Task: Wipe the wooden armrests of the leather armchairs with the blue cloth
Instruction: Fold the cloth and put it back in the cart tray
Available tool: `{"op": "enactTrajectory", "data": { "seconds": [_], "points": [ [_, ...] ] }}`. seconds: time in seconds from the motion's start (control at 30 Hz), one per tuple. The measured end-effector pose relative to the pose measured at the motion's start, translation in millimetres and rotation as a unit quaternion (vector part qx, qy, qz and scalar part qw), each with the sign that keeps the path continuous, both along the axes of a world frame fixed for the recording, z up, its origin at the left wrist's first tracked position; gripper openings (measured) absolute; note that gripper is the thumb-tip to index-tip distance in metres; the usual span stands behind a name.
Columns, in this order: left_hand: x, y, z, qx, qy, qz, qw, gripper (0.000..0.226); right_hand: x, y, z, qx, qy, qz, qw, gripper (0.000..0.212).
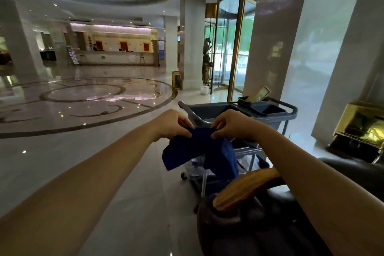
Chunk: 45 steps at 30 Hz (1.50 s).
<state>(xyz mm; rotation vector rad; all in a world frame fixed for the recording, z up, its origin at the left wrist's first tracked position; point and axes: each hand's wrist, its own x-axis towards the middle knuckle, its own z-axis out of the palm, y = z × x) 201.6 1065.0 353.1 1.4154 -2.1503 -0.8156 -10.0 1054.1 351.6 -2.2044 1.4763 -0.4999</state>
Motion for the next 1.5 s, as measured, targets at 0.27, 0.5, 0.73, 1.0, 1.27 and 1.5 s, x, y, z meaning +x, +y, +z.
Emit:
{"op": "enactTrajectory", "data": {
  "seconds": [0.27,0.5,0.73,1.0,1.27,1.5],
  "points": [
    [-2,-213,10,-0.008,0.003,0.004,1.000,0.022,-2,-218,0,-0.003,-0.017,-0.005,1.000,0.016],
    [-8,-388,-4,-0.003,-0.015,-0.021,1.000,0.024,-5,-374,-8,0.018,-0.027,-0.048,0.998,0.013],
    [-26,-572,-11,-0.026,-0.027,-0.103,0.994,0.017,-19,-516,-19,0.008,-0.039,-0.138,0.990,0.013],
    [-85,-748,-22,-0.025,-0.039,-0.215,0.976,0.017,-59,-639,-37,-0.002,-0.043,-0.264,0.963,0.017],
    [-173,-878,-73,-0.020,-0.071,-0.315,0.946,0.024,-126,-740,-87,0.021,-0.025,-0.332,0.943,0.016],
    [-239,-963,-117,0.000,-0.112,-0.387,0.915,0.018,-167,-806,-134,0.059,-0.026,-0.386,0.920,0.025]
  ]
}}
